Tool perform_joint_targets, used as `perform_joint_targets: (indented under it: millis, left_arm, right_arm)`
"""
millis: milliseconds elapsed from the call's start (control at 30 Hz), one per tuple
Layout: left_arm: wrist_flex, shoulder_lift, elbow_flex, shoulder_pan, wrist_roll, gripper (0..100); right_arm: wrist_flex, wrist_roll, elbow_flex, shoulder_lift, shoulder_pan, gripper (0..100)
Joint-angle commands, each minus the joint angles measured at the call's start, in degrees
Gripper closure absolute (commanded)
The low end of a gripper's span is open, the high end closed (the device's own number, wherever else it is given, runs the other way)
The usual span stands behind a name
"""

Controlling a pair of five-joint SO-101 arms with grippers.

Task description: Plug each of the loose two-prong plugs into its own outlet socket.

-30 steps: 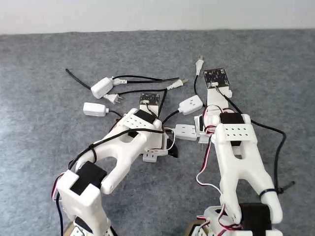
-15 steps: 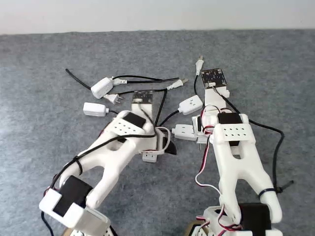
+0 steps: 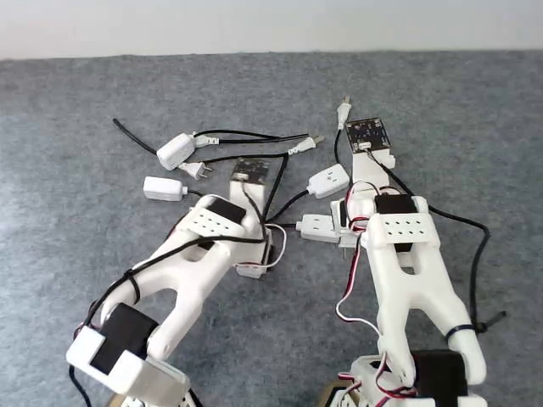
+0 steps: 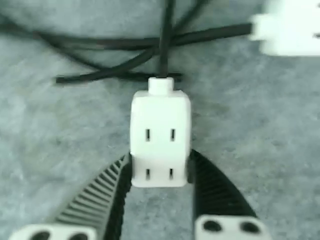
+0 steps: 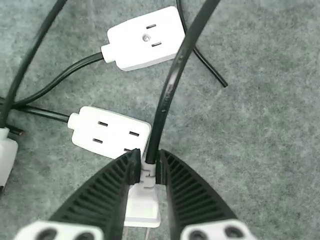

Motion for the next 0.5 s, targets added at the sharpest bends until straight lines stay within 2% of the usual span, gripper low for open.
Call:
perform_joint_targets:
  millis: [0, 233, 400, 467]
  left_arm:
    - [-1.58, -2.37, -1.01, 1.05, -0.35, 98]
    - [-1.49, -2.2, -0.75, 3.43, 0.97, 96]
    - [-1.41, 5.54, -3.12, 6.15, 7.56, 96]
    - [1.76, 9.93, -7.96, 6.15, 10.9, 96]
  right_arm:
    - [-0.92, 0.53, -0.88, -2.42, -0.13, 99.0]
    - [-0.92, 0.53, -0.88, -2.42, -0.04, 99.0]
    - [-0.92, 0.53, -0.88, -2.42, -0.04, 99.0]
    - [-0.92, 0.53, -0.88, -2.42, -0.04, 99.0]
